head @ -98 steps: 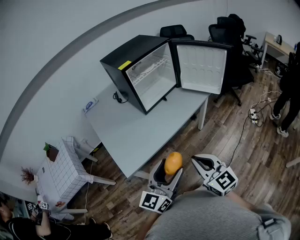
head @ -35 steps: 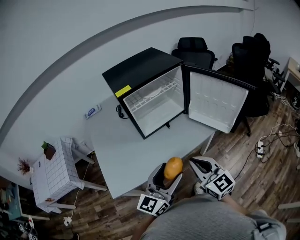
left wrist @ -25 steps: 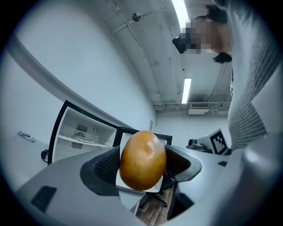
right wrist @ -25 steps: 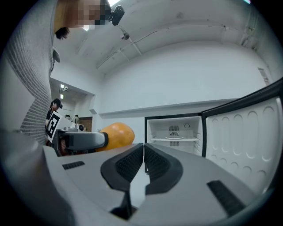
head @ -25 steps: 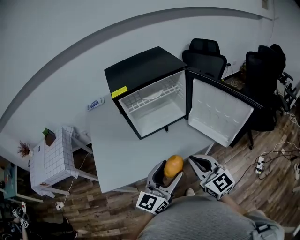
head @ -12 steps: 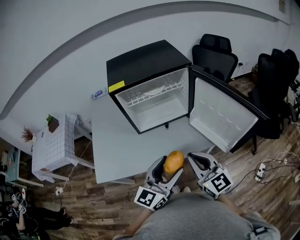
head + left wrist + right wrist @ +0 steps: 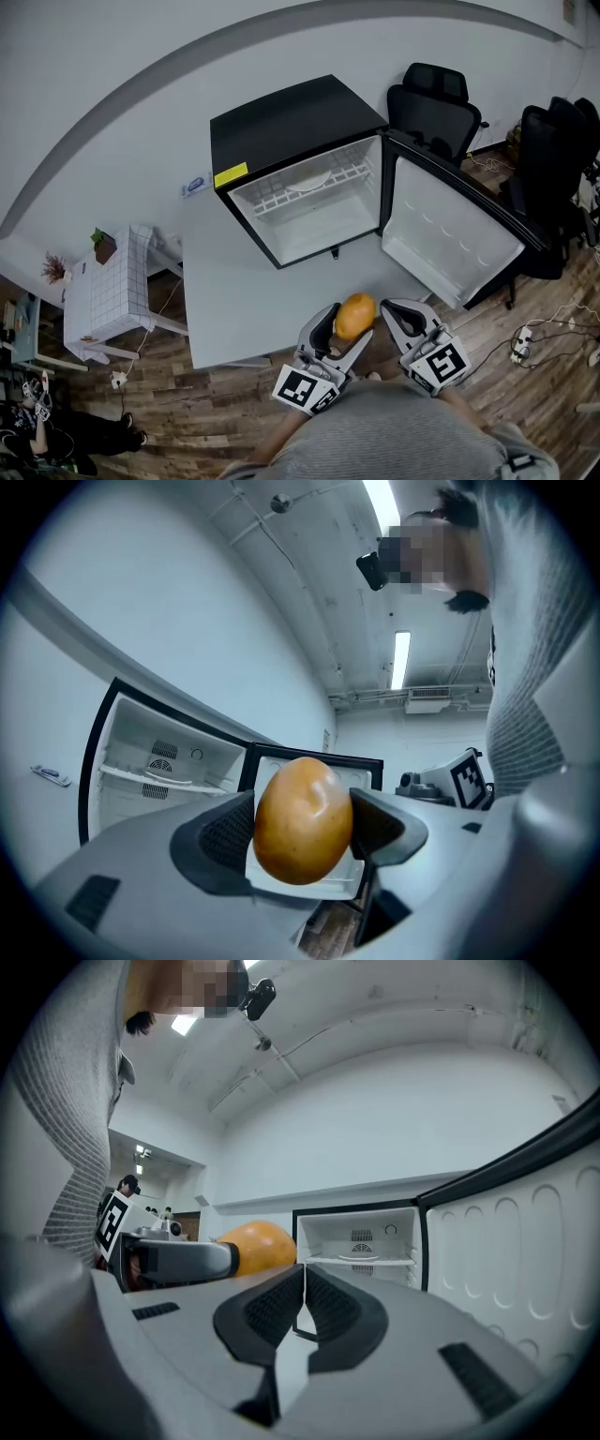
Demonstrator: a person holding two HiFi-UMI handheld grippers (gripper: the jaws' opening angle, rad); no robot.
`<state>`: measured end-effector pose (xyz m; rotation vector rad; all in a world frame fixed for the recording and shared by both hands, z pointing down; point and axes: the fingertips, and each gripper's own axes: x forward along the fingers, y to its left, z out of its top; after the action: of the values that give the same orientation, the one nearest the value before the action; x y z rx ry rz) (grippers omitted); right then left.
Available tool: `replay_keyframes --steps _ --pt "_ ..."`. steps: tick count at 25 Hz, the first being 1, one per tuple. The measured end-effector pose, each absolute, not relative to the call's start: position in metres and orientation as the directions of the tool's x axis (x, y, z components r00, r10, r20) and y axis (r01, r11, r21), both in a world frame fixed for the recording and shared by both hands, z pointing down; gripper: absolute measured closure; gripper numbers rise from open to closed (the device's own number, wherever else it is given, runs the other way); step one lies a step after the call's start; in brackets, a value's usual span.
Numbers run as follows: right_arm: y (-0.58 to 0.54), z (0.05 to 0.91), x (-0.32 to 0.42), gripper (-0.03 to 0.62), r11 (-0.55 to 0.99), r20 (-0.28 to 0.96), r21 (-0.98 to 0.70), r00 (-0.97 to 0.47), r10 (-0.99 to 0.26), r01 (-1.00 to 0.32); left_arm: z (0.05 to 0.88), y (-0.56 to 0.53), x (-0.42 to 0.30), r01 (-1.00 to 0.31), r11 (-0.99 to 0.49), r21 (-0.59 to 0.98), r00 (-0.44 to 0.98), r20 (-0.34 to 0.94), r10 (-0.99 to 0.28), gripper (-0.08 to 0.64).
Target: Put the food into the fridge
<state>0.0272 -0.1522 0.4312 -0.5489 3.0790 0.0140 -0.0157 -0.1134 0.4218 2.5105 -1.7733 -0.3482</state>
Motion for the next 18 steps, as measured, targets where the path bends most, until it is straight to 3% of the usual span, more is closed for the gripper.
replay_keyframes --steps 10,18 --pt "-0.168 0.435 0.013 0.58 0.935 -0.01 0.005 -0.935 -0.355 -0.355 0.437 -0.126 -0.04 -0.931 -0.319 0.178 0.303 -0.107 -0.947 0.232" --pt "-0.18 0.431 0.002 0.58 0.942 -0.01 0.036 -0.943 -0.334 -0.334 0.425 -0.157 -0.064 -0.953 -0.296 0.072 0.286 -0.126 -0.95 0.233"
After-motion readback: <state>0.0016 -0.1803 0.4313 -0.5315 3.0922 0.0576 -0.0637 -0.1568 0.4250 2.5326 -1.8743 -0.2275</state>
